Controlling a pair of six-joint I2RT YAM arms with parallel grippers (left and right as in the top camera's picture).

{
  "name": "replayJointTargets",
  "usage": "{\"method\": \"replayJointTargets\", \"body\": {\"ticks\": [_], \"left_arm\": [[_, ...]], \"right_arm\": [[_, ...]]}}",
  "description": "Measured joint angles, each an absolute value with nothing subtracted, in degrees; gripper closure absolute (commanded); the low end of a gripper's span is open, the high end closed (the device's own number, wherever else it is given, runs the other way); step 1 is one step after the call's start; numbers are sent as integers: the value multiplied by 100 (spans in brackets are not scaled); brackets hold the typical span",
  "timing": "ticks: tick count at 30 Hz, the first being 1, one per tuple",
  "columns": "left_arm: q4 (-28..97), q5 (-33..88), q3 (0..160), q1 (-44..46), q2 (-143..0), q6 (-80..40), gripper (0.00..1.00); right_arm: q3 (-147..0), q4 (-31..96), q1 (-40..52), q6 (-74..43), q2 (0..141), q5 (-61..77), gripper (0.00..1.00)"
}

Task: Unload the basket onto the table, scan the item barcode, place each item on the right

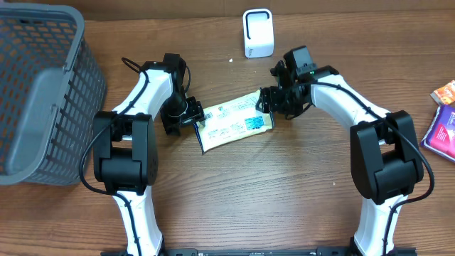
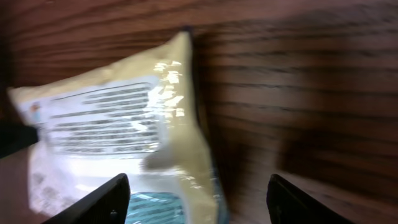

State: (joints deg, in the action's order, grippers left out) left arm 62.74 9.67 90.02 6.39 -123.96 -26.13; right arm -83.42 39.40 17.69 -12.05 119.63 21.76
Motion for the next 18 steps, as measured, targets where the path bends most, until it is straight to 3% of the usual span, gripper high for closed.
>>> {"method": "replayJointTargets", "body": {"ticks": [2, 4, 10, 11, 18], "left_arm": [[6274, 945, 9002, 639, -12392, -2628, 29], [6274, 910, 9002, 639, -12387, -2650, 29], [6281, 827, 9002, 642, -12381, -2668, 30], [6298, 799, 9002, 642, -12376, -2668, 30], [6420, 663, 9008, 639, -12366, -2665, 32]], "right_arm": [[-8176, 3782, 1721, -1286, 11963, 2088, 29], [-8075, 3638, 1636, -1352, 11946, 2073, 37], [-7955, 3675, 1374, -1509, 11948, 1992, 93], [-7926, 3704, 1337, -1586, 11948, 1966, 96], [-8027, 4377, 1142, -1870, 11952, 1890, 96]]}}
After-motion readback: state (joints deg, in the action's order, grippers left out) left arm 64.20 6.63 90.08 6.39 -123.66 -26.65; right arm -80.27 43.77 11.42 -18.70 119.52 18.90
